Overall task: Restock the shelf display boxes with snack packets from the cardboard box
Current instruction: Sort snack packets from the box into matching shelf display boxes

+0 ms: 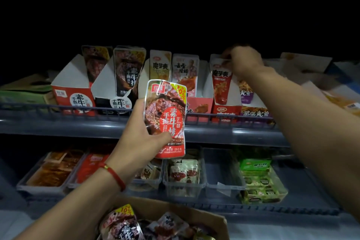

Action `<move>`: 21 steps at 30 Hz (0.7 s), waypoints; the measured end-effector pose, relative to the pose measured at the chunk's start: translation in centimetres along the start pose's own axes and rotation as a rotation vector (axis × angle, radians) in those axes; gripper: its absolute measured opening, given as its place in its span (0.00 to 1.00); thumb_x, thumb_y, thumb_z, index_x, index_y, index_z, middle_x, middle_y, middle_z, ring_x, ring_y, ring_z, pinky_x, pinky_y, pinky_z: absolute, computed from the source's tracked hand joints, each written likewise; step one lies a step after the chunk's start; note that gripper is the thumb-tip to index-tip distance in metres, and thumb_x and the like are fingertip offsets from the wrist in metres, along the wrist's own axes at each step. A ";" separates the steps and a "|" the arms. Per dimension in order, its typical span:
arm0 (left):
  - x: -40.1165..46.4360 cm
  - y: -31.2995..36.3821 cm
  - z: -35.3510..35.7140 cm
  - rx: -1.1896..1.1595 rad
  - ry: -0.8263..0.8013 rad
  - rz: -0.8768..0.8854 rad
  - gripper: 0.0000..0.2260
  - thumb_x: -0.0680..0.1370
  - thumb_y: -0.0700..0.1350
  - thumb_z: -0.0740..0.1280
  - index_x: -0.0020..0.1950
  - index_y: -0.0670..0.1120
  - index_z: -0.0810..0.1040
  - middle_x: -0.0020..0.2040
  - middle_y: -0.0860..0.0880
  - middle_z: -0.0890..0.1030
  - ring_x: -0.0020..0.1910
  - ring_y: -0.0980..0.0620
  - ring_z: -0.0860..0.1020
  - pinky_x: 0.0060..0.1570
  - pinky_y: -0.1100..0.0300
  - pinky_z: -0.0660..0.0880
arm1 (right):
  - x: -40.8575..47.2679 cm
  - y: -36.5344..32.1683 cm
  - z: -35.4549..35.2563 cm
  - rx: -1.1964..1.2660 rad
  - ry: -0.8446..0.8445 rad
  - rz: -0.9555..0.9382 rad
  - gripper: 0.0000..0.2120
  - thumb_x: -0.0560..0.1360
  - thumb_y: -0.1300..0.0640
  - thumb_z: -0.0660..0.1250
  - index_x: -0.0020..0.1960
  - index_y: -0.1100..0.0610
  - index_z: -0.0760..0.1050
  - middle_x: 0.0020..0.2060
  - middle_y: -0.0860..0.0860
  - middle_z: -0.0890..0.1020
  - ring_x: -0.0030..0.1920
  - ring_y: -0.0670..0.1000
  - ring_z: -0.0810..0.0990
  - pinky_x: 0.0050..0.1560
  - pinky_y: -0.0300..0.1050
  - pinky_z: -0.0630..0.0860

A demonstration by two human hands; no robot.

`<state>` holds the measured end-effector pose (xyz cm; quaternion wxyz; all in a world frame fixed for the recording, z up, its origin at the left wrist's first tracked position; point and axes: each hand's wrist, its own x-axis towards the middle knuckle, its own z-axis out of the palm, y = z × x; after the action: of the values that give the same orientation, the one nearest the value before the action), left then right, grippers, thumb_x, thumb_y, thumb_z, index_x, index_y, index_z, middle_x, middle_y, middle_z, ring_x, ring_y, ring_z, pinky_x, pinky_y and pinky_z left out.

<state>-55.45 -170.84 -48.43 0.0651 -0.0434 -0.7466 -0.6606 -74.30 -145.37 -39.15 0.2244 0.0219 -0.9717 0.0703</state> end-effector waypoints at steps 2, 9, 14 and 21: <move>0.1 -0.3 -0.2 -0.004 0.001 -0.006 0.30 0.74 0.32 0.75 0.63 0.62 0.70 0.51 0.55 0.83 0.46 0.60 0.85 0.39 0.58 0.83 | 0.1 -0.1 -0.3 -0.034 -0.002 -0.013 0.16 0.82 0.55 0.66 0.69 0.55 0.75 0.62 0.59 0.79 0.61 0.60 0.78 0.58 0.52 0.74; 0.1 -1.1 -0.8 -0.017 -0.013 -0.033 0.27 0.74 0.34 0.75 0.57 0.63 0.71 0.49 0.56 0.84 0.46 0.59 0.85 0.40 0.57 0.83 | 0.8 0.9 0.2 -0.181 0.059 -0.164 0.14 0.82 0.57 0.66 0.65 0.60 0.76 0.62 0.62 0.77 0.60 0.63 0.77 0.55 0.52 0.73; -0.2 -1.7 -1.6 -0.065 -0.011 -0.042 0.27 0.73 0.37 0.77 0.58 0.66 0.73 0.51 0.58 0.85 0.50 0.55 0.85 0.44 0.53 0.84 | 1.1 0.8 0.9 -0.289 0.189 -0.233 0.10 0.82 0.60 0.66 0.62 0.62 0.76 0.56 0.64 0.79 0.54 0.64 0.80 0.47 0.51 0.72; -0.7 -2.3 -3.9 -0.143 -0.057 -0.041 0.25 0.74 0.39 0.76 0.66 0.57 0.74 0.57 0.47 0.85 0.55 0.45 0.85 0.54 0.43 0.83 | -5.2 -6.5 -1.9 0.327 0.138 -0.394 0.11 0.83 0.49 0.63 0.59 0.53 0.78 0.48 0.46 0.80 0.46 0.45 0.79 0.46 0.37 0.72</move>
<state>-54.91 -175.03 -50.37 0.0270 -0.0515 -0.6997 -0.7121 -68.28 -151.50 -38.91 0.2931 0.2420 -0.9068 0.1824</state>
